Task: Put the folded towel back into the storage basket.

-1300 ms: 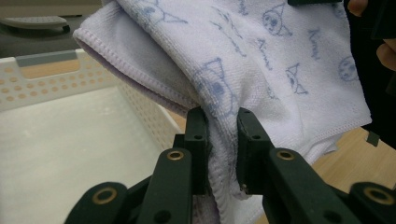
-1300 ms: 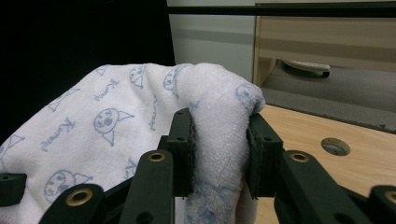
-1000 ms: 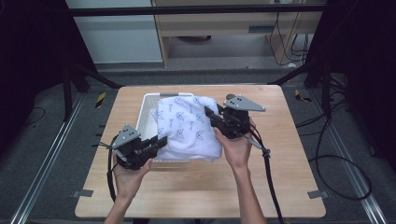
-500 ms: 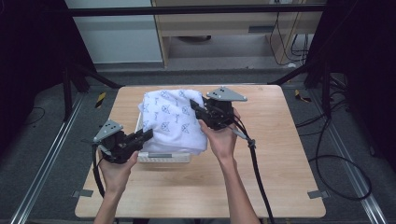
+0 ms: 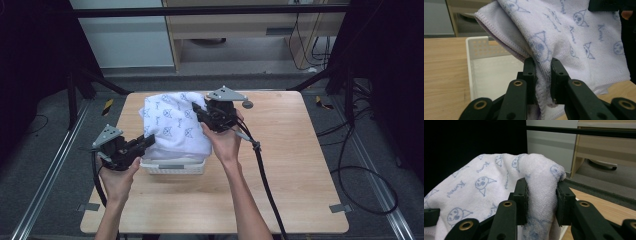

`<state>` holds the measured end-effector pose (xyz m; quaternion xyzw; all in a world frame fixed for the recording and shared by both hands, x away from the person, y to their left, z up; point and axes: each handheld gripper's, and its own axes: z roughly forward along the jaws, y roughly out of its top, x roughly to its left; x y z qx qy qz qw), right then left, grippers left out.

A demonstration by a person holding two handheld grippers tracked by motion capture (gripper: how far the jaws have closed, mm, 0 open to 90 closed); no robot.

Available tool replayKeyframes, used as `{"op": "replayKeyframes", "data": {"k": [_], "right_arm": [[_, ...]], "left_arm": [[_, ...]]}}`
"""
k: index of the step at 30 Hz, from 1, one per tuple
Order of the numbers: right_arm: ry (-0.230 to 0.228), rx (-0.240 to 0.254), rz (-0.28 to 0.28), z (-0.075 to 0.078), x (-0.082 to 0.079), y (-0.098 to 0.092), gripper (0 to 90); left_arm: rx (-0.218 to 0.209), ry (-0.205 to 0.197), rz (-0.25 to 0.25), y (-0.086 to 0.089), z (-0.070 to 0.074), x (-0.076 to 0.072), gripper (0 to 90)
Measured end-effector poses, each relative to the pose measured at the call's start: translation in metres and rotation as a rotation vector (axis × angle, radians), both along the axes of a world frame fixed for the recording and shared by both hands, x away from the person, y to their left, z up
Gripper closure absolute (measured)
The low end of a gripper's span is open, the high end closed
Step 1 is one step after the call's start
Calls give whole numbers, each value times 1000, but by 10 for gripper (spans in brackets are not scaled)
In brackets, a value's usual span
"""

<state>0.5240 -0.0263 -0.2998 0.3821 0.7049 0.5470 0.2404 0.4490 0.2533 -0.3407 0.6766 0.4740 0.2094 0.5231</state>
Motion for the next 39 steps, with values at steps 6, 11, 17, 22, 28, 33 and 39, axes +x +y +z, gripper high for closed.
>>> {"op": "replayKeyframes", "data": {"k": [6, 11, 17, 22, 28, 33, 39], "right_arm": [[10, -3, 11, -5, 11, 10, 674], [13, -16, 13, -8, 18, 17, 674], [23, -20, 13, -15, 26, 24, 670], [41, -29, 7, -24, 36, 28, 670], [50, -41, -1, -33, 46, 32, 671], [60, -46, 2, -39, 51, 34, 671], [73, -66, 1, -48, 56, 38, 671]], "left_arm": [[7, 8, 21, 8, -5, 7, 766], [10, 16, 32, 12, -10, 13, 766], [5, 35, 46, 16, -16, 20, 766], [18, 50, 54, 18, -22, 28, 767], [27, 63, 57, 17, -30, 36, 767], [33, 75, 62, 18, -34, 39, 767], [45, 94, 69, 18, -43, 44, 767]]}}
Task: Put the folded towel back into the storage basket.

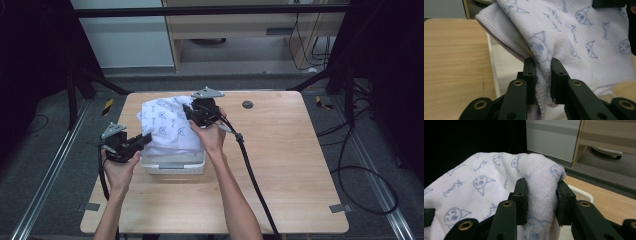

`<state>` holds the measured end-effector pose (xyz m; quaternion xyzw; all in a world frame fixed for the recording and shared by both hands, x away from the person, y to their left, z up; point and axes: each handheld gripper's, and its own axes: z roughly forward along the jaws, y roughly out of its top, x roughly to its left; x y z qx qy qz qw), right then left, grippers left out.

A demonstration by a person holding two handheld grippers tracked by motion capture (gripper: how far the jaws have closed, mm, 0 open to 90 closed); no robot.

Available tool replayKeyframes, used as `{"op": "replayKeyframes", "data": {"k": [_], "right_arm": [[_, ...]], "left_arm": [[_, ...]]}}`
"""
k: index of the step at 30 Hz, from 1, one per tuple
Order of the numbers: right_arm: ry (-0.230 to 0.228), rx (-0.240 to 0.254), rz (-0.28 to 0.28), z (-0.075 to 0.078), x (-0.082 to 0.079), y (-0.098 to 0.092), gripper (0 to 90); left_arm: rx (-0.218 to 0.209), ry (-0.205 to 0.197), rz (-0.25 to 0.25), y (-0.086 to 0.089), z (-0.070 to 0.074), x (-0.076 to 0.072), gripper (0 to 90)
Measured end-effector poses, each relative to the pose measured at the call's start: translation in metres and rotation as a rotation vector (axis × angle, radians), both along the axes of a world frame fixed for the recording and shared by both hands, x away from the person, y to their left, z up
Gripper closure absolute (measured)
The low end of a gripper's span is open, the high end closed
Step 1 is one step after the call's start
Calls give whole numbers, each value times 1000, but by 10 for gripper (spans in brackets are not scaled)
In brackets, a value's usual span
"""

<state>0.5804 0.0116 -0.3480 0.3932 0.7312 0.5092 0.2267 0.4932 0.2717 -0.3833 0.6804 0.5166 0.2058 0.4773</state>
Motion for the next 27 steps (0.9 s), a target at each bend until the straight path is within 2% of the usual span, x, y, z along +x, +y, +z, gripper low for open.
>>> {"op": "replayKeyframes", "data": {"k": [13, 27], "right_arm": [[51, -8, -12, -21, 7, -2, 669], [92, -46, -23, -40, 14, -2, 666]], "left_arm": [[33, 38, -3, -5, -15, 7, 767], [71, 79, -6, -10, -29, 14, 767]]}}
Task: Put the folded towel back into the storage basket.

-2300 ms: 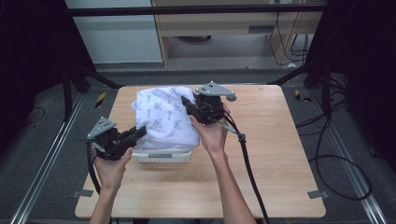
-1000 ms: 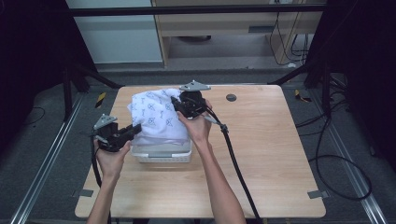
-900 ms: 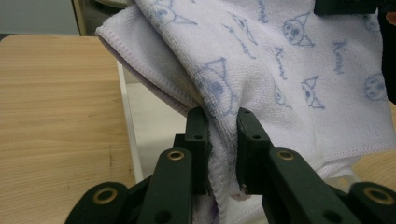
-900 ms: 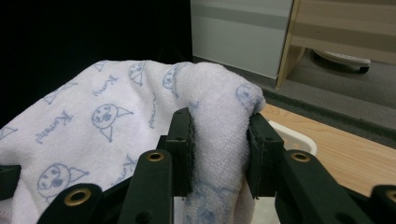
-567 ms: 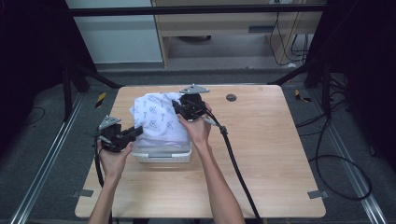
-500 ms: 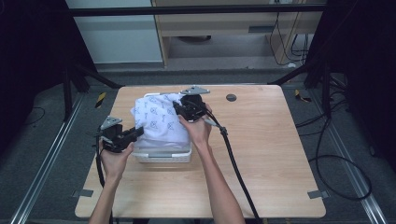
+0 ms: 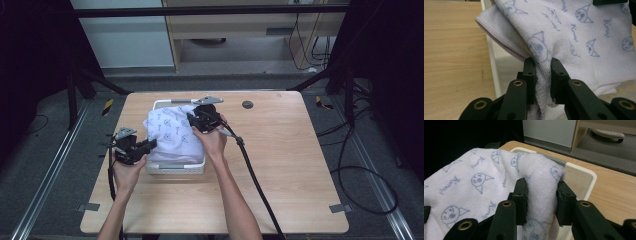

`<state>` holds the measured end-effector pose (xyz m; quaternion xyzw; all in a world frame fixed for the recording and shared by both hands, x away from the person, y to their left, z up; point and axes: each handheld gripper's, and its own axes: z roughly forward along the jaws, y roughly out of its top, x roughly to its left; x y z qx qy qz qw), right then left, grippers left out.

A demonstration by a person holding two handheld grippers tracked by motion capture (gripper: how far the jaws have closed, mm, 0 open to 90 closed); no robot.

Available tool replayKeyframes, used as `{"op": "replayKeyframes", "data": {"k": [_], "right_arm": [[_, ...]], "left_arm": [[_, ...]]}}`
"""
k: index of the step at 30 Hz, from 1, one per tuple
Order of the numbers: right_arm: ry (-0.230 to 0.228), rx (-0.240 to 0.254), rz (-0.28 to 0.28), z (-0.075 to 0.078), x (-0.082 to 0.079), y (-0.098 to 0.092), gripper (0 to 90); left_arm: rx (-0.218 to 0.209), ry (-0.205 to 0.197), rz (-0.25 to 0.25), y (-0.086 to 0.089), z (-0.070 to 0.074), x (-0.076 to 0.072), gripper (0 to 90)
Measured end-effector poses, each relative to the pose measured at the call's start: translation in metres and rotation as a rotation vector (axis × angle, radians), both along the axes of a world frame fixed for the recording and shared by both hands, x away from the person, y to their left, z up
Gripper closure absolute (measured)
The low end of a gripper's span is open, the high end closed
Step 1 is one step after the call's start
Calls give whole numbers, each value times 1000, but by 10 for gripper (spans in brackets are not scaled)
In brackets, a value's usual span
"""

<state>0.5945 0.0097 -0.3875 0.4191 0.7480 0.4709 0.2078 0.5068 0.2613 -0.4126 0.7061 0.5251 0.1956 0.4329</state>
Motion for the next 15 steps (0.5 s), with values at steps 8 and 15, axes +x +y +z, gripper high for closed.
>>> {"op": "replayKeyframes", "data": {"k": [8, 15], "right_arm": [[14, -20, -3, -12, 3, 1, 661], [27, -36, -4, -18, 4, 0, 658]], "left_arm": [[21, 13, 4, -2, -7, 2, 766], [44, 24, 2, -6, -12, 4, 766]]}}
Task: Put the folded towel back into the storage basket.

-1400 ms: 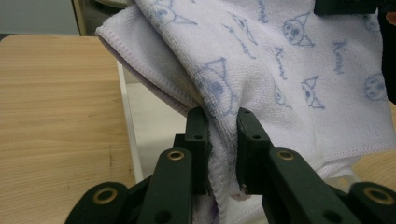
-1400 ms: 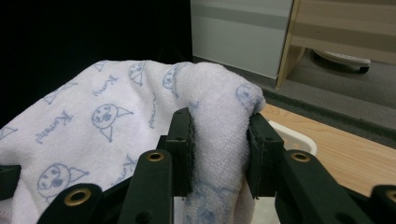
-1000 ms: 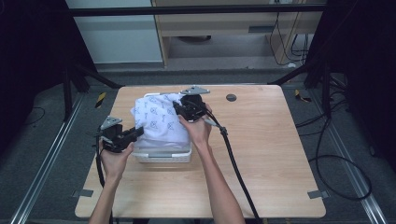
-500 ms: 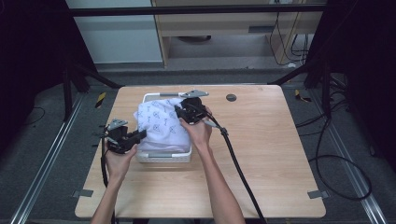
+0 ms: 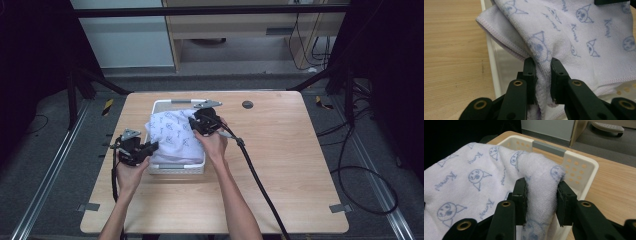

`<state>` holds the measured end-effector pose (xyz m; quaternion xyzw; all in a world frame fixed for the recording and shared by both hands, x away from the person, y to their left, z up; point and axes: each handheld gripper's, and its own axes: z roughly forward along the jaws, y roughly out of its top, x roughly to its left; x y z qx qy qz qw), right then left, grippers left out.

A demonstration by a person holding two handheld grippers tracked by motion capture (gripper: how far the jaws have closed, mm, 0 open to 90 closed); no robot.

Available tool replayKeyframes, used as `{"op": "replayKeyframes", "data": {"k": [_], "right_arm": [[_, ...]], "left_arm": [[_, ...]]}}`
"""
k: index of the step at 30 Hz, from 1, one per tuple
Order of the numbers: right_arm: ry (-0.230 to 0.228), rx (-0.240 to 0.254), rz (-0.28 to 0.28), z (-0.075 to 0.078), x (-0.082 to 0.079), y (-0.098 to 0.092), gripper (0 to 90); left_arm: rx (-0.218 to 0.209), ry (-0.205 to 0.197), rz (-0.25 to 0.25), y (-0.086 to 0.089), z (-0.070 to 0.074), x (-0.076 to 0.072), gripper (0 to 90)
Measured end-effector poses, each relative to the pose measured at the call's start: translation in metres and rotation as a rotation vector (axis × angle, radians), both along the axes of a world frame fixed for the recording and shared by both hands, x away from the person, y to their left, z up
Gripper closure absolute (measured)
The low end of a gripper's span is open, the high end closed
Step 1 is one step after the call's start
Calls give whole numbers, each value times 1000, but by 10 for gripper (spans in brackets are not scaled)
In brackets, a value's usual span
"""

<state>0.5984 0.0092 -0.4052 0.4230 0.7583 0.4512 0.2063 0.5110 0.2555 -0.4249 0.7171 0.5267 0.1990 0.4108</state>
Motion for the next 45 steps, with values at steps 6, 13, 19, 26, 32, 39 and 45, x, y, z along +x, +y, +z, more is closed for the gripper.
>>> {"op": "replayKeyframes", "data": {"k": [6, 13, 19, 26, 32, 39, 45], "right_arm": [[15, -7, -4, -5, 2, 0, 658], [29, -36, -2, -12, 4, 2, 653], [43, -42, -2, -17, 4, 2, 652], [50, -52, -1, -24, 5, 1, 648], [77, -47, -10, -31, 6, -1, 652], [74, -63, -10, -32, 6, 0, 638], [75, -83, -9, -33, 7, 0, 629]], "left_arm": [[12, 13, -1, -1, -5, 2, 766], [31, 39, -6, -2, -10, 5, 765], [40, 49, -3, -2, -13, 6, 765], [59, 62, -2, -3, -16, 7, 763], [83, 61, -3, -6, -15, 7, 760], [82, 58, 4, -6, -16, 7, 737], [84, 58, 10, -5, -15, 8, 707]]}}
